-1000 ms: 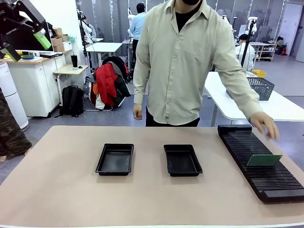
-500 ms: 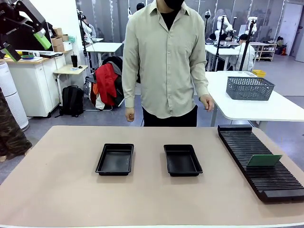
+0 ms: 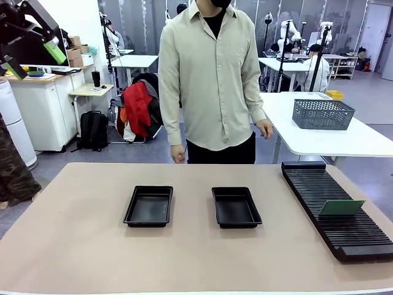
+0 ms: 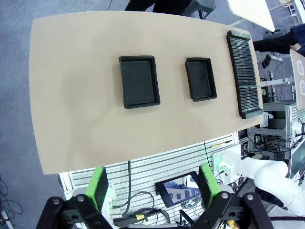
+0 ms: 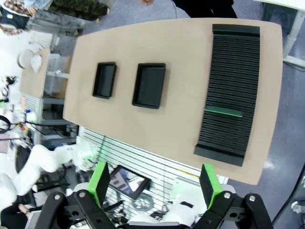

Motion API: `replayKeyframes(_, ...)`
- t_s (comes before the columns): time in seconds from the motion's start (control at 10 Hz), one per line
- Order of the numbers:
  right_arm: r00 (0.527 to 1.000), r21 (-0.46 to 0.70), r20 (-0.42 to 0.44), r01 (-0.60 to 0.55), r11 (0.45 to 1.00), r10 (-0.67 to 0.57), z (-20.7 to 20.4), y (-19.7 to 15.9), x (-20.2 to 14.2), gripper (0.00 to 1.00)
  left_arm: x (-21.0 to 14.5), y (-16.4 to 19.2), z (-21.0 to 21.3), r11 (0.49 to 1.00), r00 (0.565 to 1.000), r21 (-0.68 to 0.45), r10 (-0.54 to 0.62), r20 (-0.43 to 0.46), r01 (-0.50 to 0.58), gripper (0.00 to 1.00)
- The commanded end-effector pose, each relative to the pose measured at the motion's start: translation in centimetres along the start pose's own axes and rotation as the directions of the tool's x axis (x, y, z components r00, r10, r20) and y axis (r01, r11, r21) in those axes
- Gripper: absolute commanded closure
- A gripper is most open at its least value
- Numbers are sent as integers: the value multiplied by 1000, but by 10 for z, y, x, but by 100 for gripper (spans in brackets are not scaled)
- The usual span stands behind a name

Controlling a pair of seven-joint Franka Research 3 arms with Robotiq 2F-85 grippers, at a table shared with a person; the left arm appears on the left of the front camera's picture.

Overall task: Inspect and transfer BCBs to ESD trays.
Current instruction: Pick up the Blank PCB from the PCB Rack and place it in the left ESD tray.

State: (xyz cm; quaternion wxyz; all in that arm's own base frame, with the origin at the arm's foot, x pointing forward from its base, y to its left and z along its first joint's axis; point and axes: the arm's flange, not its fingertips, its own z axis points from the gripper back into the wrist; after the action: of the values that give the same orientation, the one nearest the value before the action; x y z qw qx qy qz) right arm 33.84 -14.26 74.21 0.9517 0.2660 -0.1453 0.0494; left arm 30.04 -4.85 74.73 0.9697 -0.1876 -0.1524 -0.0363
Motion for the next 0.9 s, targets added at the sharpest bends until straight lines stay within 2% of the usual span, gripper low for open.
replayKeyframes(0.0,987,-72,-5,-162,984,162,-29,-11,-2,0,0,0,0,1000,1000,-1,2,2,-2,0)
replayKeyframes(0.1,957,-87,-28,-290,953,288,-42,-13,-4,0,0,0,0,1000,1000,-1,2,2,-2,0)
replayKeyframes(0.3,907,-119,-77,-421,899,415,-67,-21,-2,0,0,0,0,1000,1000,-1,2,2,-2,0)
replayKeyframes(0.4,859,-117,-117,-511,851,499,-82,-26,-3,0,0,0,0,1000,1000,-1,2,2,-2,0)
replayKeyframes(0.5,792,-128,-173,-607,784,585,-98,-31,-7,0,0,0,0,1000,1000,-1,2,2,-2,0)
replayKeyframes(0.8,600,-137,-312,-796,590,737,-143,-38,-13,0,0,0,0,1000,1000,-1,2,2,-2,0)
